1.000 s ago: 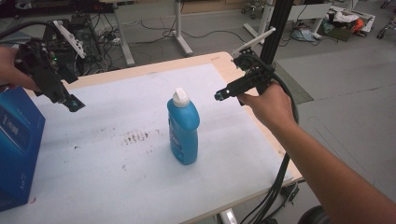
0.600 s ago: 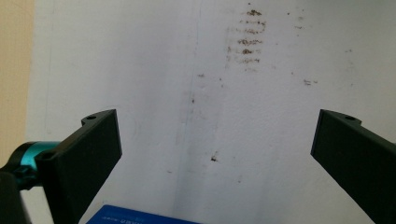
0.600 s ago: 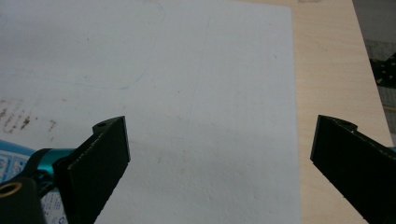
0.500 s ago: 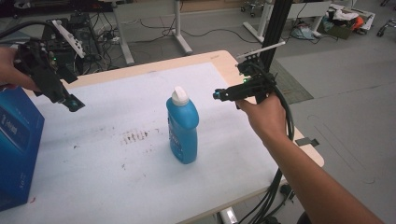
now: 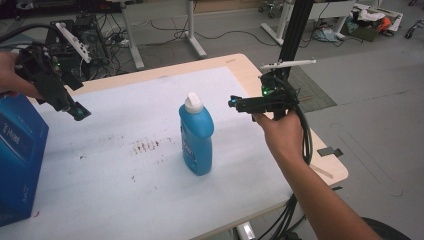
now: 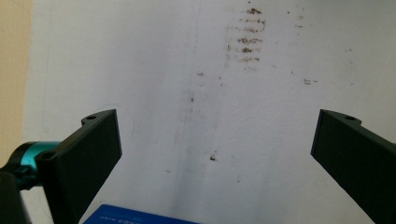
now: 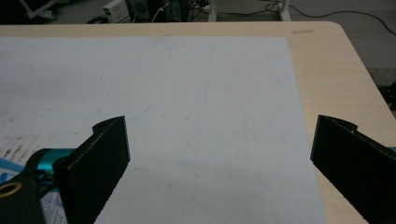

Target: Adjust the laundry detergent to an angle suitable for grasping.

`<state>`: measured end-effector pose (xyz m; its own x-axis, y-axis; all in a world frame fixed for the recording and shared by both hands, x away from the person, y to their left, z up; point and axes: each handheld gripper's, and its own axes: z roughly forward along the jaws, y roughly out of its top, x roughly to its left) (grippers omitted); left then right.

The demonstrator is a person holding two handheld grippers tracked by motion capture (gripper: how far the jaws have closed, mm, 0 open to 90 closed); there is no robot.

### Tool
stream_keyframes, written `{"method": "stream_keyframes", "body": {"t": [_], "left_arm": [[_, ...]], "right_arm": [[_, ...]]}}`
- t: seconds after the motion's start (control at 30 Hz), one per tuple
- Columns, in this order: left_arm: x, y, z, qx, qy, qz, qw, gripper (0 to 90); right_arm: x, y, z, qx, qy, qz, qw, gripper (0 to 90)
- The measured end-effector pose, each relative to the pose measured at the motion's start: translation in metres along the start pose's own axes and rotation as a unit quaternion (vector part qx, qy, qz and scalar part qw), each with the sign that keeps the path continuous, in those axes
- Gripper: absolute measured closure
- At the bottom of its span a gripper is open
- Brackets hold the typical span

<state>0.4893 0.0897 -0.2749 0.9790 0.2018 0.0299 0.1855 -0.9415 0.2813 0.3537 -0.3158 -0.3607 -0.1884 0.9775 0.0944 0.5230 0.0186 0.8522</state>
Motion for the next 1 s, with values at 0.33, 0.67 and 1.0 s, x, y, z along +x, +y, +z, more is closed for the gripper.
{"method": "stream_keyframes", "body": {"t": [0.33,0.67,1.0], "left_arm": [[-0.001,-0.001,0.002,-0.001,-0.001,0.001,1.0000,1.7],[-0.002,-0.002,0.001,-0.004,0.000,0.006,1.0000,1.7],[-0.003,-0.003,0.000,-0.004,0.001,0.006,1.0000,1.7]], "right_arm": [[0.005,-0.015,-0.011,-0.025,-0.011,0.000,0.9996,4.0],[0.015,-0.025,-0.026,-0.034,-0.022,-0.018,0.9990,4.0],[0.028,-0.040,-0.042,-0.048,-0.020,-0.009,0.9986,4.0]]}}
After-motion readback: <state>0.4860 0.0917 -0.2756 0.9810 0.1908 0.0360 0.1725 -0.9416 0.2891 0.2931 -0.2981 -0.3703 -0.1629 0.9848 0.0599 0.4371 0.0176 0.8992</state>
